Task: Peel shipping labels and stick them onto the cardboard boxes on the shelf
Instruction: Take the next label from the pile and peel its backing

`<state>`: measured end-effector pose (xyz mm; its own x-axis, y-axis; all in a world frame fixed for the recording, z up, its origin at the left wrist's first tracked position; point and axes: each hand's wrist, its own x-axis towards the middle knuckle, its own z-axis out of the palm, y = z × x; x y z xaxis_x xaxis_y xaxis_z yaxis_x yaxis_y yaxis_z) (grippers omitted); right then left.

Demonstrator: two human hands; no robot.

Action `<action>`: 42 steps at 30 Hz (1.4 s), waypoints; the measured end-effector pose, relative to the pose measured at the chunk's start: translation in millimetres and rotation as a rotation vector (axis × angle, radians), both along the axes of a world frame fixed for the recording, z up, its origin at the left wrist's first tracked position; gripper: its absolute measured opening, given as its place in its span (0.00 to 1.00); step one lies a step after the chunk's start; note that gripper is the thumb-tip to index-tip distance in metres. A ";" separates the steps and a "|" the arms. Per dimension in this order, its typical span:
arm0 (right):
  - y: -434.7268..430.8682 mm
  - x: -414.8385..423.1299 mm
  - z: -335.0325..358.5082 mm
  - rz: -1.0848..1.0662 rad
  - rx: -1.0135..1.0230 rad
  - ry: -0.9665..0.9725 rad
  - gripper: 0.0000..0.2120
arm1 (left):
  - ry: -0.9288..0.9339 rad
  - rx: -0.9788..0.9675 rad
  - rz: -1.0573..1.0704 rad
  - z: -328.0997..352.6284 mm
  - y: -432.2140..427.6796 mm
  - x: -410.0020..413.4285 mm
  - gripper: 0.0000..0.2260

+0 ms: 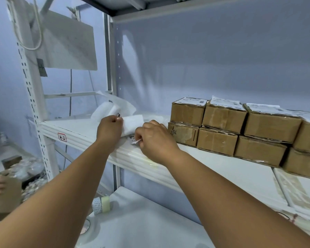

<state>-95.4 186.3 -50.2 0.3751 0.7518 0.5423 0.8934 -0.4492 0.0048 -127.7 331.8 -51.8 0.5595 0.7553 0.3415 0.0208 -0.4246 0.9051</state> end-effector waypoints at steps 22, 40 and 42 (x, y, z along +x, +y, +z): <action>5.2 0.0 -1.6 -0.071 0.147 0.028 0.14 | -0.601 -0.809 -0.558 32.9 1.5 -23.5 0.10; 3.5 -13.6 3.1 -0.062 -0.076 -0.312 0.21 | -0.528 -0.531 -0.323 74.9 0.7 -86.4 0.07; 3.4 -13.2 5.3 -0.066 -0.108 -0.298 0.12 | -0.499 -0.514 -0.310 75.7 1.3 -91.7 0.09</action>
